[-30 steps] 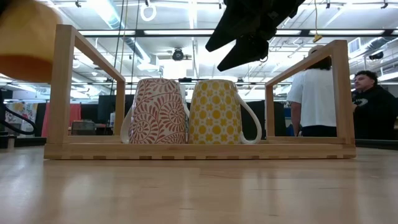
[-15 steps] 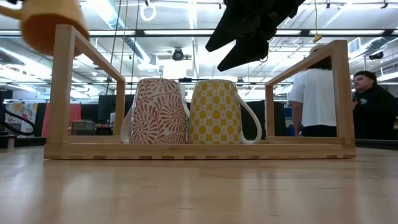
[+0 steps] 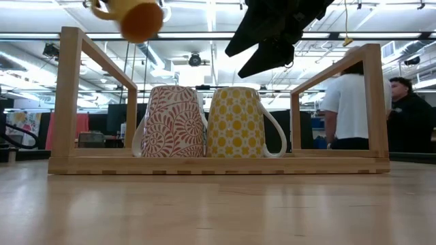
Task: Place coffee mugs
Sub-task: Put the yellow mug on the shelf
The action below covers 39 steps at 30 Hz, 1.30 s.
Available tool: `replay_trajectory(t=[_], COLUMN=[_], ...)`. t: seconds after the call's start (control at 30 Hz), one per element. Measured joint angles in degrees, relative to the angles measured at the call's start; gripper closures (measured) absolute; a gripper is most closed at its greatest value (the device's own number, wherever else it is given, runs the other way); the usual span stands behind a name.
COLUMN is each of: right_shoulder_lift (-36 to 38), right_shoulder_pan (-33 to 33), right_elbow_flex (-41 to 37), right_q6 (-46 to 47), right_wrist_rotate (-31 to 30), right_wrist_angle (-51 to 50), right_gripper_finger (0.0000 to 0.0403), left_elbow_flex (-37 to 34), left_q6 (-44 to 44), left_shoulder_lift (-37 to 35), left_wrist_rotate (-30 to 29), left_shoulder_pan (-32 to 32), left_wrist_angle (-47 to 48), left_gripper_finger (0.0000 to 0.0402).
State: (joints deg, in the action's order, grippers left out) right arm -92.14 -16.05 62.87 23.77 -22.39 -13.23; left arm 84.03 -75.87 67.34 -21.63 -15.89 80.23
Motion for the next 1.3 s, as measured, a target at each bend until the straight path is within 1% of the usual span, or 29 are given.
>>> replay_trajectory(t=[0.2, 0.33, 0.47, 0.53, 0.63, 0.97, 1.13, 1.3], right_shoulder_lift=[0.00, 0.00, 0.00, 0.00, 0.00, 0.00, 0.00, 0.00], right_shoulder_pan=[0.07, 0.07, 0.07, 0.07, 0.07, 0.07, 0.07, 0.07], right_elbow_flex=[0.00, 0.00, 0.01, 0.01, 0.02, 0.02, 0.02, 0.02], right_q6=[0.00, 0.00, 0.00, 0.00, -0.08, -1.49, -1.49, -1.49], right_wrist_rotate=[0.00, 0.00, -0.02, -0.04, -0.04, -0.04, -0.04, -0.04], right_wrist_angle=[0.00, -0.04, 0.29, 0.69, 0.62, 0.51, 0.41, 0.35], right_gripper_finger=[0.0006, 0.0006, 0.0006, 0.0006, 0.0006, 0.0006, 0.0006, 0.0006], left_elbow_flex=[-0.04, -0.09, -0.09, -0.09, -0.13, -0.12, -0.11, -0.09], left_q6=[13.05, 18.65, 23.85, 25.77, 28.39, 37.25, 38.24, 39.61], left_shoulder_lift=[1.05, 2.46, 5.06, 6.96, 9.70, 18.92, 23.00, 26.68], left_wrist_rotate=[0.30, 1.10, 3.62, 4.84, 5.14, 4.09, 3.60, 5.29], left_shoulder_pan=[9.00, 14.40, 18.55, 20.04, 22.20, 27.57, 29.48, 29.98], left_wrist_angle=[-4.25, -4.71, -6.26, -6.55, -5.01, -5.68, -5.46, -3.12], left_gripper_finger=[0.0343, 0.0343, 0.0343, 0.0343, 0.0343, 0.0343, 0.0343, 0.0343])
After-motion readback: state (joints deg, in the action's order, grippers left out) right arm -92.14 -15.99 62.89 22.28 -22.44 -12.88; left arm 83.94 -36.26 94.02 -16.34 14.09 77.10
